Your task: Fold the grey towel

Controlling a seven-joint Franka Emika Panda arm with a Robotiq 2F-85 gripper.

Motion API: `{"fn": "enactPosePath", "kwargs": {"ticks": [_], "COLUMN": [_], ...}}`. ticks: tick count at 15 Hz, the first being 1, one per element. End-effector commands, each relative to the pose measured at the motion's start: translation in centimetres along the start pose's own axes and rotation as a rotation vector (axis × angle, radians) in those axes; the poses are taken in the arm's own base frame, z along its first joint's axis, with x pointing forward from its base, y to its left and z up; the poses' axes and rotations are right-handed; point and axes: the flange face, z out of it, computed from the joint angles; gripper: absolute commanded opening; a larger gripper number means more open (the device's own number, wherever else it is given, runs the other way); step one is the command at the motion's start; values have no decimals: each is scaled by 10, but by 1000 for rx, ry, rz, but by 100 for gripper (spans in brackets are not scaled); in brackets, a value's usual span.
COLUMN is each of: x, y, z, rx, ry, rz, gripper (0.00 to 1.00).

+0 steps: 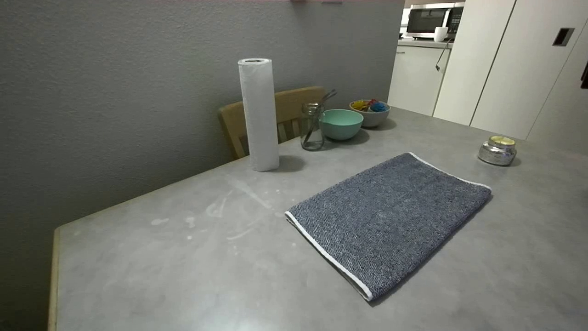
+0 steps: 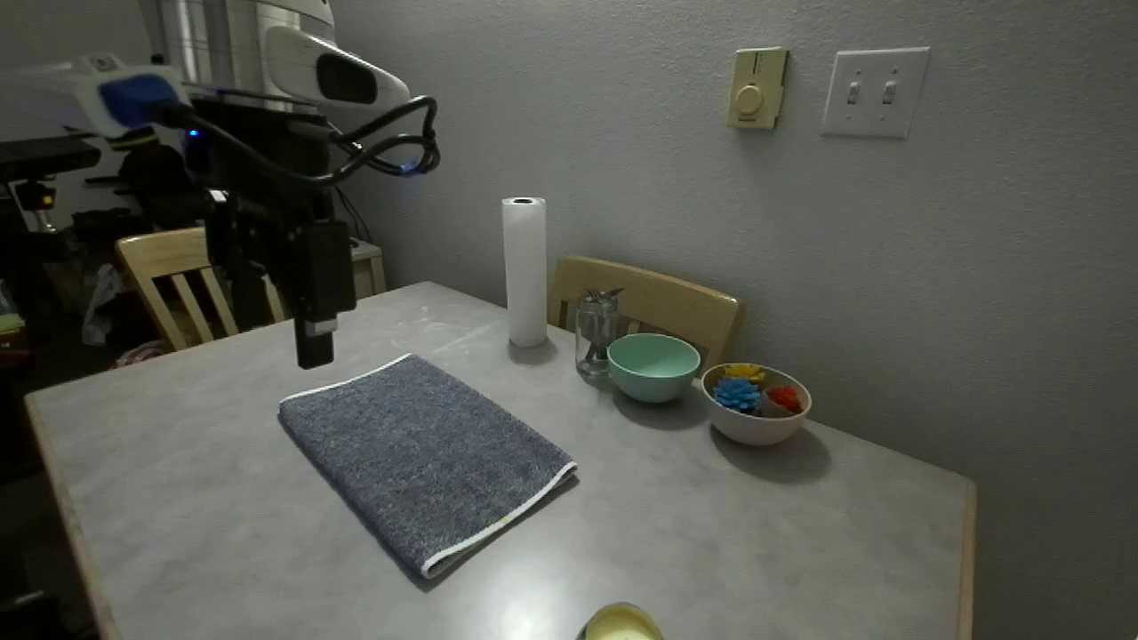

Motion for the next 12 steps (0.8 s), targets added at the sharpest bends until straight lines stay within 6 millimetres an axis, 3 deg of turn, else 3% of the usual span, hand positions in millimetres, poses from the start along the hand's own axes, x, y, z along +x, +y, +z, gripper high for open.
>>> {"fn": "enactPosePath", "kwargs": {"ticks": [1,7,10,12], "x": [0,2,33,63], "y": [0,0,-16,-46], "z": [0,1,12,28], "rx": [0,5,47,67], "ry": [-1,6,39,18], "rz": [0,-30,-124,-186], "gripper": [100,100,100,100]}}
